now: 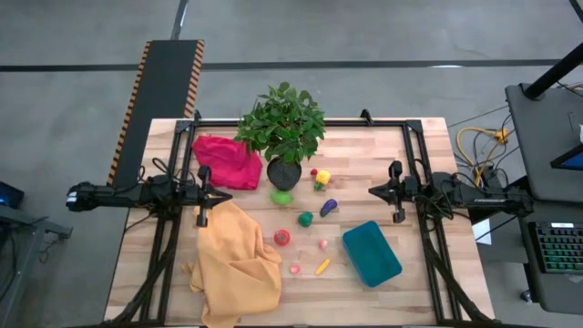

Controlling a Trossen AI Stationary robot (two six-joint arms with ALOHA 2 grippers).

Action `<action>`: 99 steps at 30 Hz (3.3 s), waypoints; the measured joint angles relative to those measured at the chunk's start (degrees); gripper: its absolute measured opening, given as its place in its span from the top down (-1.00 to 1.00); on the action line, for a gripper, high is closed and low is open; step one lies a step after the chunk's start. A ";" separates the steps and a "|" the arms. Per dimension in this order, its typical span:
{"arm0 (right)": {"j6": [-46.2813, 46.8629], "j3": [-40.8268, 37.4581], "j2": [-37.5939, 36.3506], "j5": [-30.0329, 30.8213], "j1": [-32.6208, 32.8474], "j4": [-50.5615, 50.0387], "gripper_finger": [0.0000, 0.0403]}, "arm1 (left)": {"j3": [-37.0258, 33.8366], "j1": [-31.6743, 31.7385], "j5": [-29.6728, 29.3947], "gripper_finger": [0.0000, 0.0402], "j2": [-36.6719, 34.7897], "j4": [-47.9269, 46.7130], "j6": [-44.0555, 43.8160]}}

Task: Pick and placing Produce into tupperware
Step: Put the eggplant into the bin

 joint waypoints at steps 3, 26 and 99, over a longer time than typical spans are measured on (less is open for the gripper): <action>2.81 0.00 -0.02 -0.02 0.00 0.17 0.96 | 0.00 0.00 0.00 1.00 0.00 -0.21 2.07; 5.10 0.00 0.84 0.16 0.02 14.88 0.84 | 0.23 0.02 -5.22 1.00 1.99 17.74 7.30; -17.38 51.67 82.36 4.70 -0.87 -28.76 -0.10 | 19.96 0.02 -4.33 0.36 41.77 33.03 2.77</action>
